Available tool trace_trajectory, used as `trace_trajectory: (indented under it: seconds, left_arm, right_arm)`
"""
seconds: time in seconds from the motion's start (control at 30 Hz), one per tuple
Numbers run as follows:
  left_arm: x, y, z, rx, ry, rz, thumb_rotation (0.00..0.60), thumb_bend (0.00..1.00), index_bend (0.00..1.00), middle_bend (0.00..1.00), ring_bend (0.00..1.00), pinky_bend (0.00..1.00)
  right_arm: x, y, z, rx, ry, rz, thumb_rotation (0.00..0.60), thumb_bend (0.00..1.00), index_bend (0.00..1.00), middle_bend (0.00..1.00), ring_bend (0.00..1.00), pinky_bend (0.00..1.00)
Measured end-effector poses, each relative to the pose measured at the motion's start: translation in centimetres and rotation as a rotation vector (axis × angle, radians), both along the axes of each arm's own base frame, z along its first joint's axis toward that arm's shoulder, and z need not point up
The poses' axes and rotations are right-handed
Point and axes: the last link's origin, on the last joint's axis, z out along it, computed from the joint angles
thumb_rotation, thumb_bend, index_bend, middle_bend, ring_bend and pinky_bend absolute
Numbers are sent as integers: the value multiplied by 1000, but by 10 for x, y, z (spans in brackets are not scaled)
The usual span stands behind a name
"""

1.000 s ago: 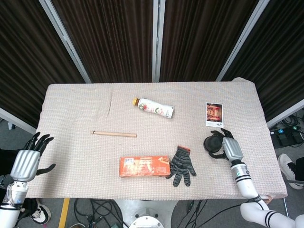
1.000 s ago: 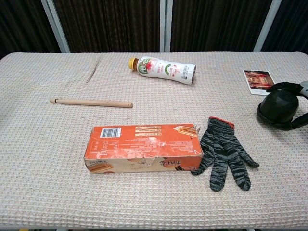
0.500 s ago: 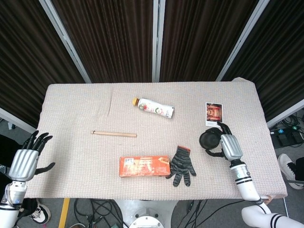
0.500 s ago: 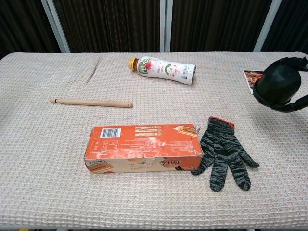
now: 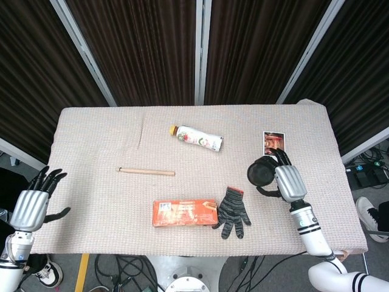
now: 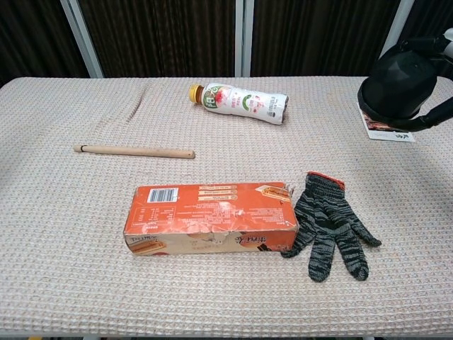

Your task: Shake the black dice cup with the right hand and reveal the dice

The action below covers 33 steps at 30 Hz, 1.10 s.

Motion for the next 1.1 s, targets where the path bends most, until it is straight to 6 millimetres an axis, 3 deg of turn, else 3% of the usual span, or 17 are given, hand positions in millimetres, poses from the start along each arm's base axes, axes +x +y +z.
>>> trace_trajectory:
  seconds: [0.37, 0.5, 0.67, 0.73, 0.8, 0.9, 1.03, 1.1]
  left_arm:
    - [-1, 0, -1, -4, 5, 4, 600, 123, 174, 126, 0, 185]
    - [0, 2, 3, 9, 8, 2, 600, 123, 174, 126, 0, 185]
    - [0, 3, 5, 13, 14, 7, 600, 123, 174, 126, 0, 185]
    - [-1, 2, 4, 10, 11, 10, 600, 123, 174, 126, 0, 185]
    - [-2, 2, 2, 2, 10, 14, 600, 123, 174, 126, 0, 185]
    - [-3, 1, 1, -6, 12, 19, 600, 123, 173, 126, 0, 185]
    - [-3, 2, 3, 7, 9, 19, 600, 123, 174, 126, 0, 185]
    - [-4, 2, 4, 9, 9, 23, 600, 123, 174, 126, 0, 185]
  right_arm:
    - [-40, -7, -39, 194, 90, -192, 600, 148, 357, 462, 70, 0]
    - [-20, -6, -31, 182, 54, -137, 600, 147, 357, 462, 70, 0]
    - [31, 7, 10, 74, -20, 14, 600, 146, 358, 465, 70, 0]
    - [45, 13, 23, 33, -38, 47, 600, 146, 357, 465, 70, 0]
    - [48, 16, 24, 28, -43, 45, 600, 147, 358, 465, 70, 0]
    - [38, 13, 9, 74, 2, -7, 600, 154, 358, 465, 70, 0]
    - [-1, -4, -27, 168, 128, -135, 600, 159, 358, 465, 70, 0]
    - [-16, -10, -35, 182, 167, -180, 600, 157, 357, 465, 70, 0]
